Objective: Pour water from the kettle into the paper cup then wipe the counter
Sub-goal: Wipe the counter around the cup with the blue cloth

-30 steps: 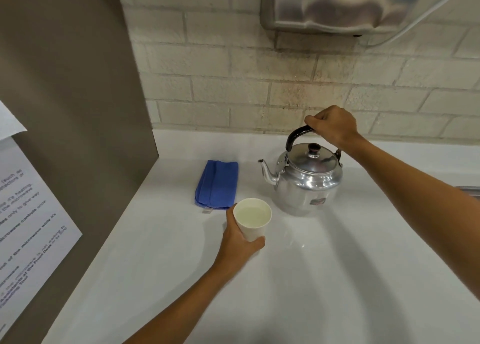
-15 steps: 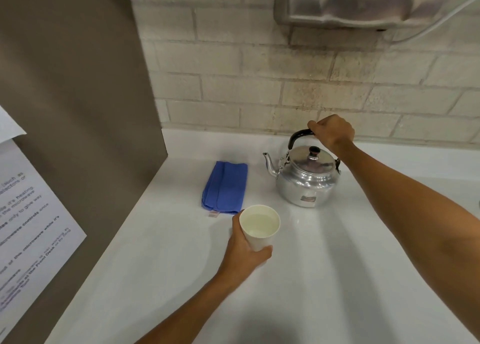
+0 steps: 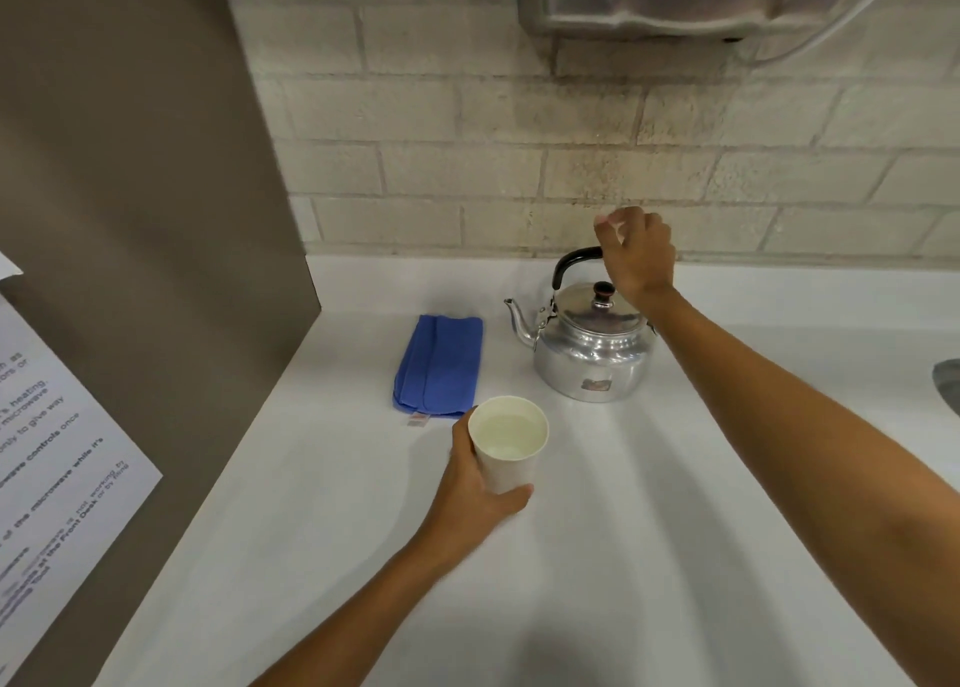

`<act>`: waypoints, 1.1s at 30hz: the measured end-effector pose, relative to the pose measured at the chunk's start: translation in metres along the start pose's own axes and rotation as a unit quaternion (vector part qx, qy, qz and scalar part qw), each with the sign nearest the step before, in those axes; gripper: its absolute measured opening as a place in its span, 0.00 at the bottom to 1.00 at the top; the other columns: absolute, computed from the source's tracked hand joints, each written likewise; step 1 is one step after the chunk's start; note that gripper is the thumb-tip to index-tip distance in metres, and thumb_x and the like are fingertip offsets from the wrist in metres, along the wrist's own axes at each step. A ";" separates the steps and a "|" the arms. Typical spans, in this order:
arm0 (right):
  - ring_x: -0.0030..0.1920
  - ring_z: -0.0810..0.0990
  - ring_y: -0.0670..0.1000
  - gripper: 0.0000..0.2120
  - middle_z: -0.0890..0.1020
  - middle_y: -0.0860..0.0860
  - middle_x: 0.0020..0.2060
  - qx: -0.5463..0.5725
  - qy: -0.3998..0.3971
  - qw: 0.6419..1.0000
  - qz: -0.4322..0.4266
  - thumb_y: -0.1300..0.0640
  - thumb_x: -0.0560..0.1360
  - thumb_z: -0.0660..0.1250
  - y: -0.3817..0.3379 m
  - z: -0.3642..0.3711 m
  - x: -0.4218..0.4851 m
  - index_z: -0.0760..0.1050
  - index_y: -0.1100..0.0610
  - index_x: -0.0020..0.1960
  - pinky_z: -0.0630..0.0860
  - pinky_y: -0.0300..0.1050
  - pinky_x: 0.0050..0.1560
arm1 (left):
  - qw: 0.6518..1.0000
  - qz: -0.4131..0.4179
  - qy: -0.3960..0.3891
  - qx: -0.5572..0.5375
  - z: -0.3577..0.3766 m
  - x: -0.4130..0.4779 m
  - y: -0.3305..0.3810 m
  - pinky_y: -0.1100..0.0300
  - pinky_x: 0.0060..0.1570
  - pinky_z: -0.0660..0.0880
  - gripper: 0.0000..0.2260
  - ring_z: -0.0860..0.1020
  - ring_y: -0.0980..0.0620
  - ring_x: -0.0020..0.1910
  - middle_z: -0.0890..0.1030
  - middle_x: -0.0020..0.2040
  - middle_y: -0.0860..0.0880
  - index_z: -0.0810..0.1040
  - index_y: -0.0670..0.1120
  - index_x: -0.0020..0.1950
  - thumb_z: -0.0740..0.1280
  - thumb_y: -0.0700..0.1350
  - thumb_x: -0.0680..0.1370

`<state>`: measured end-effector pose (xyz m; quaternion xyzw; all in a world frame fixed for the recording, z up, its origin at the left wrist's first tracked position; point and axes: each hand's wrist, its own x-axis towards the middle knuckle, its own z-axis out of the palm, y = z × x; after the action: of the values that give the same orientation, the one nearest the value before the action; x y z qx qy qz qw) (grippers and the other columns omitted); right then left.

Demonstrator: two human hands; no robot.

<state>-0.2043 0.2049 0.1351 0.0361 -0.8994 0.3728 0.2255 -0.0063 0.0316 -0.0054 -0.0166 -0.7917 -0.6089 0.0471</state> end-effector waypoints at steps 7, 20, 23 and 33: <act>0.64 0.67 0.62 0.25 0.72 0.63 0.62 -0.010 0.023 0.999 0.024 0.51 0.74 0.61 0.048 -0.008 -0.149 0.65 0.65 0.65 0.61 0.50 0.64 | 0.986 0.026 0.025 0.163 -0.104 0.017 -0.015 0.66 0.64 0.58 0.38 0.59 0.62 0.69 0.59 0.72 0.56 0.54 0.56 0.72 0.72 0.39 0.70; 0.76 0.40 0.51 0.34 0.44 0.53 0.77 -0.262 -0.179 0.947 0.048 0.37 0.75 0.37 0.089 0.041 -0.222 0.39 0.55 0.74 0.37 0.51 0.74 | 0.888 -0.038 -0.009 0.459 -0.047 0.188 -0.051 0.47 0.74 0.46 0.27 0.46 0.42 0.75 0.48 0.77 0.42 0.47 0.45 0.75 0.49 0.56 0.80; 0.75 0.39 0.51 0.34 0.44 0.53 0.77 -0.258 -0.178 0.948 0.049 0.37 0.75 0.37 0.087 0.041 -0.220 0.38 0.55 0.74 0.35 0.50 0.73 | 0.875 -0.055 0.009 0.481 -0.037 0.198 -0.056 0.45 0.73 0.43 0.26 0.46 0.41 0.75 0.48 0.77 0.42 0.48 0.47 0.75 0.46 0.56 0.80; 0.76 0.40 0.52 0.35 0.45 0.54 0.77 -0.269 -0.195 0.942 0.040 0.37 0.75 0.37 0.088 0.039 -0.220 0.40 0.56 0.75 0.37 0.52 0.73 | 0.825 0.206 -0.251 0.463 -0.049 0.114 -0.047 0.62 0.73 0.39 0.30 0.41 0.51 0.74 0.41 0.75 0.54 0.38 0.56 0.72 0.57 0.52 0.79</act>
<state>-0.0427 0.2183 -0.0420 0.0100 -0.9932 0.1110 0.0323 -0.1205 -0.0310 -0.0278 -0.3072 -0.9434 -0.1216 -0.0268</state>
